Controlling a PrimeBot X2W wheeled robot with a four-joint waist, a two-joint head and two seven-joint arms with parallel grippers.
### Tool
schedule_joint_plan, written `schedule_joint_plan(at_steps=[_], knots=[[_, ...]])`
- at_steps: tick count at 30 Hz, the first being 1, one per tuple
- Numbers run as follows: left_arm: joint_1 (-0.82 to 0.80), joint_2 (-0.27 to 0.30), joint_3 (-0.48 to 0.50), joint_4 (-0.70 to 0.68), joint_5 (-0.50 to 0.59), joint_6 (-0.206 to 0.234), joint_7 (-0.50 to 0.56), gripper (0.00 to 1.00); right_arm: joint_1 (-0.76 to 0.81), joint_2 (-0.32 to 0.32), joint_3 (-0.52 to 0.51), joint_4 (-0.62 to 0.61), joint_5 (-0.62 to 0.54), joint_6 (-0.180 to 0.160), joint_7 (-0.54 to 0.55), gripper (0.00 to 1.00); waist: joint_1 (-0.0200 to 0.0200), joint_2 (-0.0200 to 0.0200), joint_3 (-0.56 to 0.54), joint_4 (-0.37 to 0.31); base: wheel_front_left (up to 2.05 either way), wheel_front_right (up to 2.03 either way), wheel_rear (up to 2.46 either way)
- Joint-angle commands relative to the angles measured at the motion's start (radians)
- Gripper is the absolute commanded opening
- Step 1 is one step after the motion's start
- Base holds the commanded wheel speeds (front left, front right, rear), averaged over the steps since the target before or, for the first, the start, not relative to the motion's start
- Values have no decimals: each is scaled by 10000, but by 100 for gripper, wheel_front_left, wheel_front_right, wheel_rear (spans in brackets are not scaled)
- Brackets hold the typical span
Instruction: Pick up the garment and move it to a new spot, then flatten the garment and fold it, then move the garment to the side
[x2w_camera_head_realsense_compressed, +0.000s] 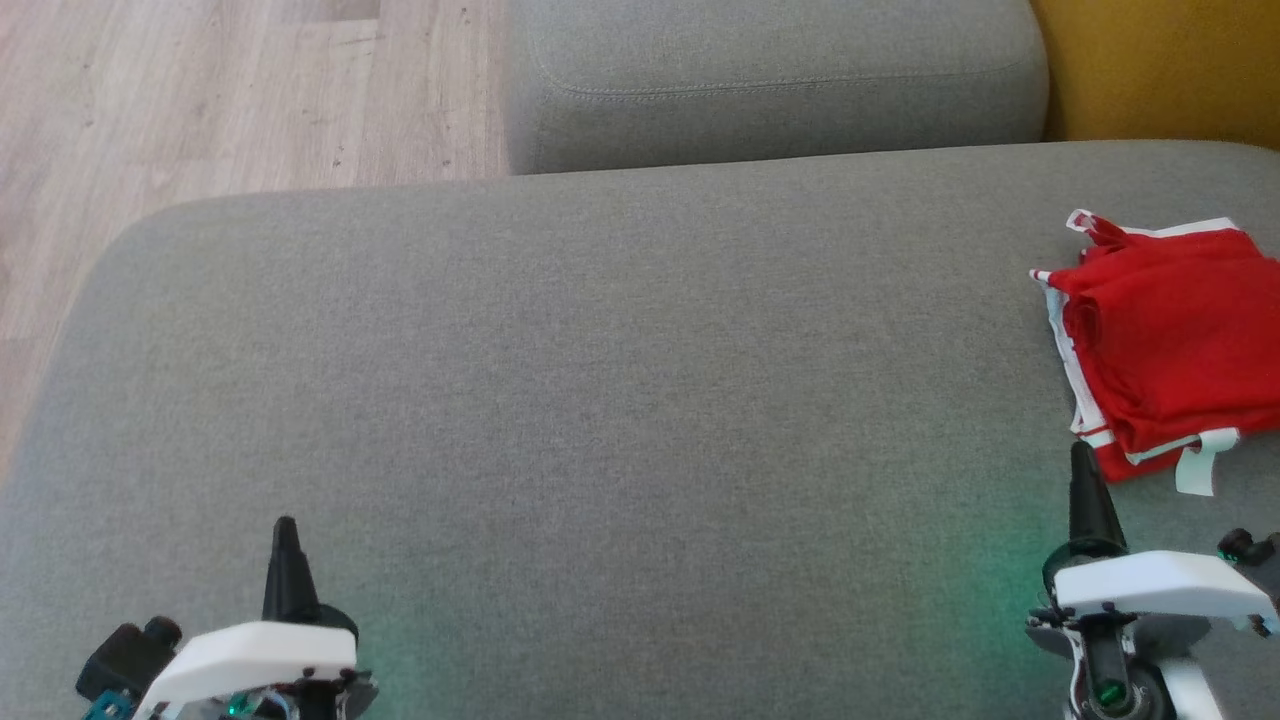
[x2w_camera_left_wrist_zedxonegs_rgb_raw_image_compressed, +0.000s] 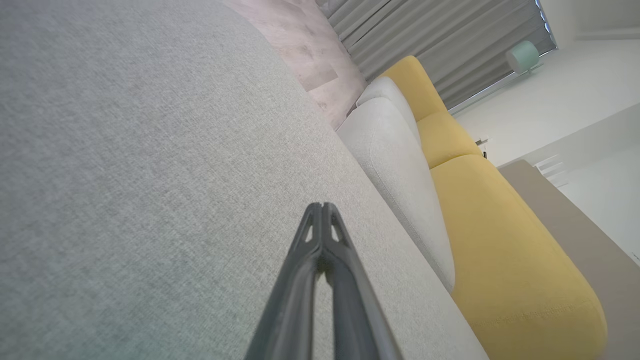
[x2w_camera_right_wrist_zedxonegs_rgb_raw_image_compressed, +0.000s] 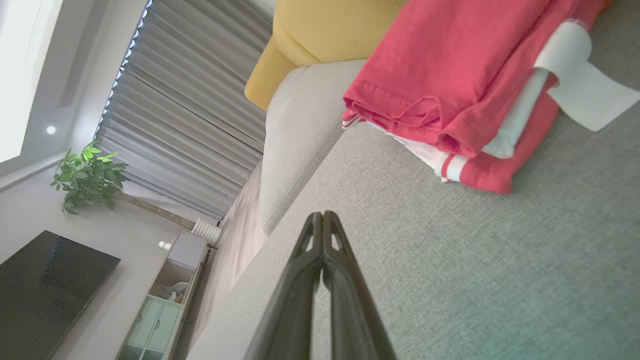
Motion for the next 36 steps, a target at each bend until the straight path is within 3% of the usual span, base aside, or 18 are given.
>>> schedule_joint_plan(at_steps=[1,36], knots=[[-579,32,334,-330,-246,-68,84,0,-510,-35,41,-417,292,-5,98,0,0,0,0,0,0,0,0],[-757,48,998,-589,-3609,-448,1083,0,-540,-48,-367,-868,4093,-8,1075,0,-1,0,10,-10,0,0,0]])
